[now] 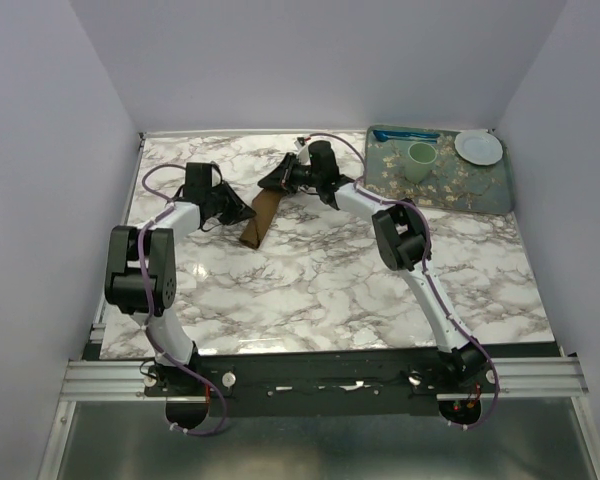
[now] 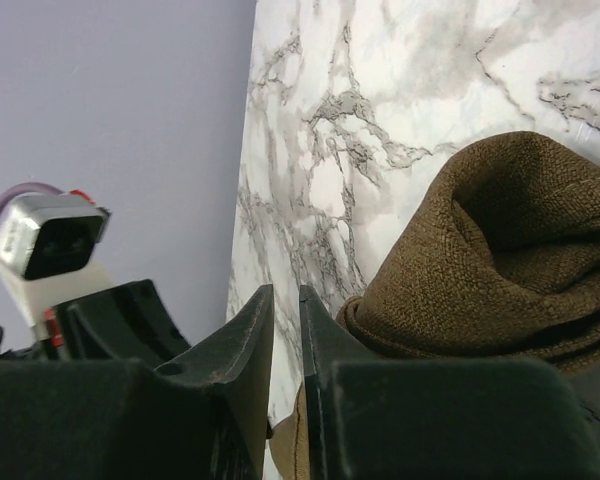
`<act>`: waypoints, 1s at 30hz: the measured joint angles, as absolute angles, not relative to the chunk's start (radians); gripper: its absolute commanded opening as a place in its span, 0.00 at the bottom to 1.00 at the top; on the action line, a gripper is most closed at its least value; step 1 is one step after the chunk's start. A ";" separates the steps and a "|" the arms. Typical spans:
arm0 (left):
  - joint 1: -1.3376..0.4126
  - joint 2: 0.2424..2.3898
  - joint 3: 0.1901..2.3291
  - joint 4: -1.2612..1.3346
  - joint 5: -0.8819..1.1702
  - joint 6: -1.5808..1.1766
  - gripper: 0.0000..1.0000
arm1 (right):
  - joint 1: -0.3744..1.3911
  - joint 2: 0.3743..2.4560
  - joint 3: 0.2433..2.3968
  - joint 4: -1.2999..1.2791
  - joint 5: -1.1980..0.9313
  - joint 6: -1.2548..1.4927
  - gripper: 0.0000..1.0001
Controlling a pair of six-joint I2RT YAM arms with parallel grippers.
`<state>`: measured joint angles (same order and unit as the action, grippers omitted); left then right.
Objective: Fold the napkin, place the utensils inside, and roll it up
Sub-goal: Roll the napkin with the utensil
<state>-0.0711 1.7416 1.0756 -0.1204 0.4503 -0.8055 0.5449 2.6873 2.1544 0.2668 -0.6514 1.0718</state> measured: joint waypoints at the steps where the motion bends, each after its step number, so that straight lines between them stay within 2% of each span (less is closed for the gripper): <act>1: -0.071 1.758 1.079 -0.117 0.450 -0.808 0.18 | 0.542 2.687 2.154 0.266 -0.651 1.071 0.24; 8: -0.071 1.843 1.089 -0.117 0.450 -0.810 0.18 | 0.526 2.687 2.158 0.258 -0.651 1.069 0.24; 30: -0.071 1.848 1.139 -0.138 0.450 -0.798 0.18 | 0.506 2.753 2.236 0.242 -0.631 1.129 0.24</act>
